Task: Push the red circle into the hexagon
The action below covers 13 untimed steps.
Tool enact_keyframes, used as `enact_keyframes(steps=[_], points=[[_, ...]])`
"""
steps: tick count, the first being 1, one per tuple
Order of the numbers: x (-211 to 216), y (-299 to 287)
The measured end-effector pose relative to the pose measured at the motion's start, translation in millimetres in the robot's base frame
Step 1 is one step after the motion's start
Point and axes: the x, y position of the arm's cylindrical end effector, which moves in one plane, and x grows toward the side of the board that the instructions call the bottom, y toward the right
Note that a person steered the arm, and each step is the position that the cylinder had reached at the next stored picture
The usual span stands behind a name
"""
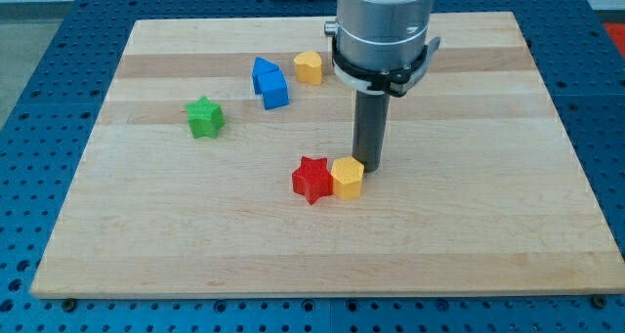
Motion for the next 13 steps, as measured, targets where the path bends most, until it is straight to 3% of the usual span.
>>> enact_keyframes(steps=[1, 2, 3, 4, 5, 6, 7, 8, 9, 11, 12, 13], points=[[-2.0, 21.2], [-5.6, 95.7], [-39.1, 171.1], [-117.6, 209.9], [-200.4, 193.4], [-243.1, 137.1], [-206.2, 68.0], [-129.7, 41.1], [-119.4, 41.1], [-173.3, 20.4], [-127.2, -57.0], [-85.6, -82.6]])
